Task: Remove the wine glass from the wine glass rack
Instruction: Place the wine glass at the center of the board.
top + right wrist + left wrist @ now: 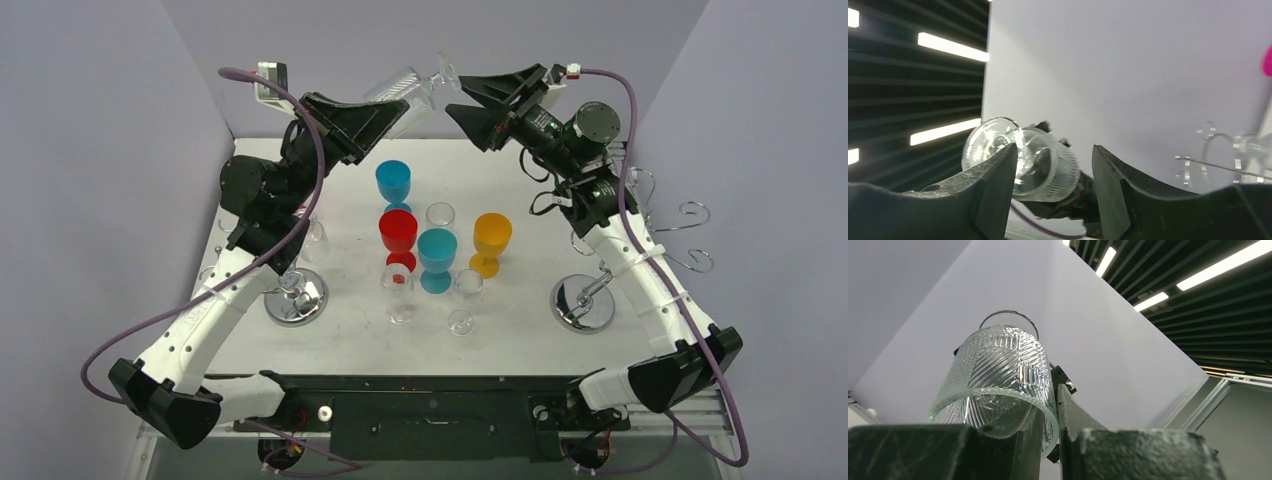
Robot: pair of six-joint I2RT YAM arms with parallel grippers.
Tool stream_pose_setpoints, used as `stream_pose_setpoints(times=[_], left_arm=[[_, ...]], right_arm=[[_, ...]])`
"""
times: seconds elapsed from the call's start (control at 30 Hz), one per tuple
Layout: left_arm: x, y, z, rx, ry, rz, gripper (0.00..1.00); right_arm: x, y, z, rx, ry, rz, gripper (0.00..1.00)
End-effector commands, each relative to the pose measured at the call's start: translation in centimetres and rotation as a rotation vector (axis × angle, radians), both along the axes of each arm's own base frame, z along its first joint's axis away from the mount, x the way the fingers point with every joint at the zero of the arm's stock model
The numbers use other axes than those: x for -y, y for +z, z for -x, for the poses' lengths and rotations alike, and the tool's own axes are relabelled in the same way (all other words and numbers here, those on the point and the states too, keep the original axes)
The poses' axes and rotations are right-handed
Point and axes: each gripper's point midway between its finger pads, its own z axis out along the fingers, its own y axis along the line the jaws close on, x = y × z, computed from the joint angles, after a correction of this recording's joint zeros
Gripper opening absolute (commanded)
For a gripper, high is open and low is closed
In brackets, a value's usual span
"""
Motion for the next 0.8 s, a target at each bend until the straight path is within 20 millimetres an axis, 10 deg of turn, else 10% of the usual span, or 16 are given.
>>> stream_pose_setpoints(times=[0.0,0.43,0.77], left_arm=[[-2.7,4.4,2.6,0.092,0.108,0.020,0.00],[-2.7,1.3,2.0,-0.005,0.162,-0.122,0.00],[-1.2,-1.1,2.8,-0.081,0.133,-0.280,0.00]], right_arm=[[2.3,-1.5,1.5,0.061,-0.123,0.237,0.55],[8.5,-4.0,4.4,0.086,-0.381,0.565,0.61],[13.8,-0.8,8.2,0.174,-0.588,0.673,0.62]])
